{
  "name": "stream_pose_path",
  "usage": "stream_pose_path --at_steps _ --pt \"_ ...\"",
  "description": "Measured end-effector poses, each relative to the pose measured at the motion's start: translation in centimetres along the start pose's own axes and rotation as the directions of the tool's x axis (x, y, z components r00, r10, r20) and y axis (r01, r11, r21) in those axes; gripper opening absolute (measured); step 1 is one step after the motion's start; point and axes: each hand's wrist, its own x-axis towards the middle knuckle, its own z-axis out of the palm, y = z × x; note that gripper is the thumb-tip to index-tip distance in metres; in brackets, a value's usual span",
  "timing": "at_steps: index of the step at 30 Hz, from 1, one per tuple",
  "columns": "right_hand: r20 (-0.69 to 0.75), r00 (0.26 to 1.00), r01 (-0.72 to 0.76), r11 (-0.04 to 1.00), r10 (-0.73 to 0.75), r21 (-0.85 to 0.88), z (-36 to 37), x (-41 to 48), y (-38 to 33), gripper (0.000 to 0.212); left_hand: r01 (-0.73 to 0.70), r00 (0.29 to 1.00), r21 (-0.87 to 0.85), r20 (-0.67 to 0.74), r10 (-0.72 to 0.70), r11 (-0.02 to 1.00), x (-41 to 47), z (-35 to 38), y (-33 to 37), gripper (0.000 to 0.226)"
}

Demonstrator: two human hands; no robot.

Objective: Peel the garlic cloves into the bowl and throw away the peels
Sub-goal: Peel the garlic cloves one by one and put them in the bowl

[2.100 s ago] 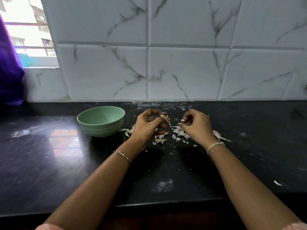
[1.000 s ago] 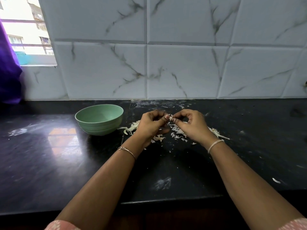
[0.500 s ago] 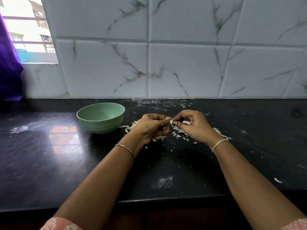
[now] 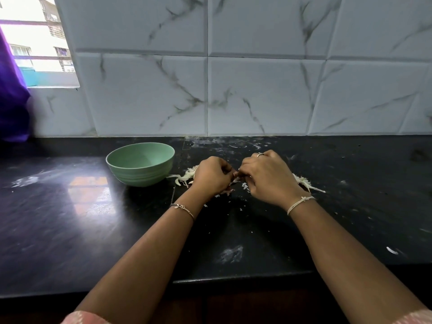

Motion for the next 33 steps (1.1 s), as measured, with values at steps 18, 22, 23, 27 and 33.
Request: stream_pose_path --at_steps 18,22,23,27,33 --pt "0.030 0.846 -0.533 0.839 0.533 0.111 -0.4 -0.9 3.0 0.012 0.145 0.980 -0.654 0.196 -0.018 0.742 -0.7 0.3 0.8 0.005" --pt "0.023 0.813 -0.577 0.800 0.582 0.163 -0.4 -0.8 2.9 0.014 0.148 0.981 -0.712 0.194 -0.010 0.687 -0.6 0.4 0.6 0.004" --pt "0.035 0.818 -0.570 0.801 0.574 0.183 -0.3 -0.8 2.9 0.018 0.146 0.982 -0.717 0.191 -0.010 0.681 -0.6 0.4 0.6 0.006" --pt "0.058 0.866 -0.485 0.806 0.497 0.341 0.1 -0.9 2.9 0.019 0.126 0.986 -0.733 0.168 -0.002 0.668 -0.6 0.5 0.6 0.013" --pt "0.012 0.880 -0.438 0.801 0.475 0.407 0.2 -0.5 2.6 0.018 0.101 0.990 -0.732 0.143 0.006 0.674 -0.4 0.7 0.5 0.017"
